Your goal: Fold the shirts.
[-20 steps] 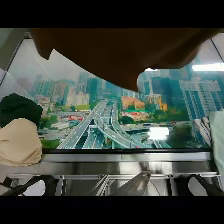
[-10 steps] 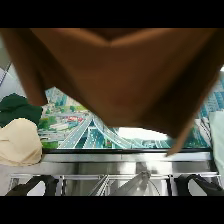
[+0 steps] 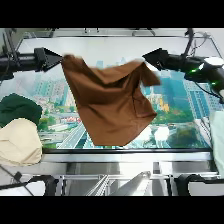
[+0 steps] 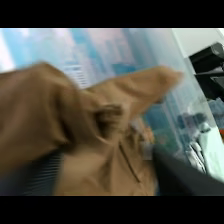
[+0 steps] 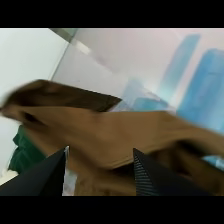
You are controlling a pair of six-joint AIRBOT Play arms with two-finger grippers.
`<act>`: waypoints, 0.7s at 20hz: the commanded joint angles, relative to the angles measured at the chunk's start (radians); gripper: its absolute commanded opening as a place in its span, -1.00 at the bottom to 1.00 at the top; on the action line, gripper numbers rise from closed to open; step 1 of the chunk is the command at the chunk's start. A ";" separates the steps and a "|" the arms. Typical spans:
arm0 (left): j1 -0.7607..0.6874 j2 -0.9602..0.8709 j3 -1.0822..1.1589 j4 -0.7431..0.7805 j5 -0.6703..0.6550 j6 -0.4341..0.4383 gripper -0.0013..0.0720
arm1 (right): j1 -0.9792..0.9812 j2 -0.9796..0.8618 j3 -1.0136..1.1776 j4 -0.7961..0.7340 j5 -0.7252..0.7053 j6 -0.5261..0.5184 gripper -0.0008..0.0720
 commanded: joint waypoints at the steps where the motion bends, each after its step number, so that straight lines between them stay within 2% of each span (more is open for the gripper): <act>1: 0.112 -0.171 0.076 0.011 -0.045 -0.039 0.97 | -0.072 -0.093 0.051 -0.027 0.091 0.074 0.30; 4: 0.162 -0.259 0.174 0.102 -0.154 -0.115 0.97 | -0.187 -0.079 0.033 -0.297 0.349 0.274 0.30; 6: 0.145 -0.309 0.228 0.192 -0.199 -0.151 0.97 | -0.214 -0.066 -0.070 -0.390 0.483 0.342 0.27; 7: 0.125 -0.333 0.255 0.234 -0.205 -0.164 0.97 | -0.219 -0.038 -0.170 -0.386 0.500 0.344 0.02; 10: 0.039 -0.401 0.329 0.337 -0.165 -0.201 0.97 | -0.214 0.113 -0.522 -0.388 0.439 0.325 -0.02; 13: -0.047 -0.511 0.451 0.400 -0.177 -0.260 0.97 | -0.147 0.303 -0.839 -0.387 0.311 0.344 0.08; 14: -0.066 -0.547 0.490 0.407 -0.177 -0.278 0.97 | -0.105 0.353 -0.917 -0.381 0.240 0.356 0.19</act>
